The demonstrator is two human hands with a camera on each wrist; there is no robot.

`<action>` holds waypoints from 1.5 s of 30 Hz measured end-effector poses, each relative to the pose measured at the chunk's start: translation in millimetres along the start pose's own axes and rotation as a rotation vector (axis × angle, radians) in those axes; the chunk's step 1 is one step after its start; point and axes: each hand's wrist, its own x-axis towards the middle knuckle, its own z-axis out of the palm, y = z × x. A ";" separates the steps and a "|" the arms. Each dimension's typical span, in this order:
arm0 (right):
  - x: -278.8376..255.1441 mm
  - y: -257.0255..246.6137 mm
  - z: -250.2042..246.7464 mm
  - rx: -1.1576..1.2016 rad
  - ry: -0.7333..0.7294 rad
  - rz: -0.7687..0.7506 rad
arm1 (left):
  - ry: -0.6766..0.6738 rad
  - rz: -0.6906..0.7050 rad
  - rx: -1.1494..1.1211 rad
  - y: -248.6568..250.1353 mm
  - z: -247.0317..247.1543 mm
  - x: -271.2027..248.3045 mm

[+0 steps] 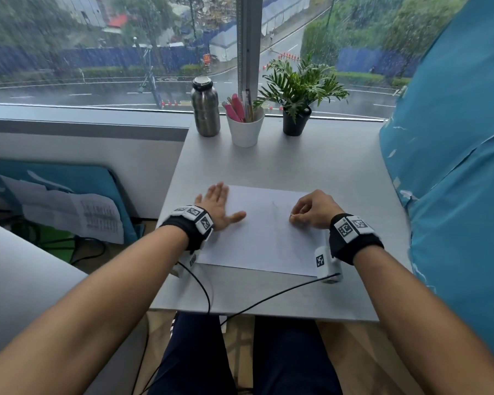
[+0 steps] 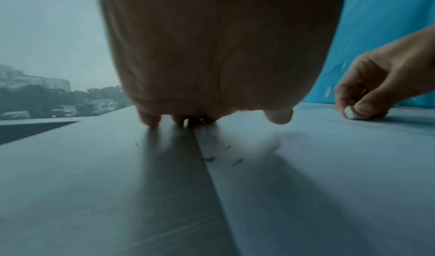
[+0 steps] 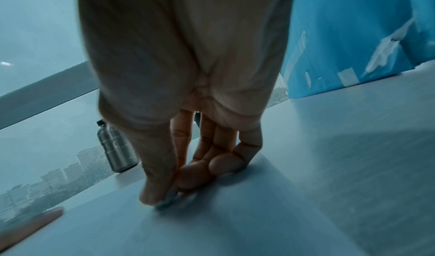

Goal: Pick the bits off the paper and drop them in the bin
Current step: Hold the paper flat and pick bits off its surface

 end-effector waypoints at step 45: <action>34.0 -45.3 10.9 -0.142 -0.102 -0.281 | -0.060 0.182 0.003 67.7 12.4 -0.3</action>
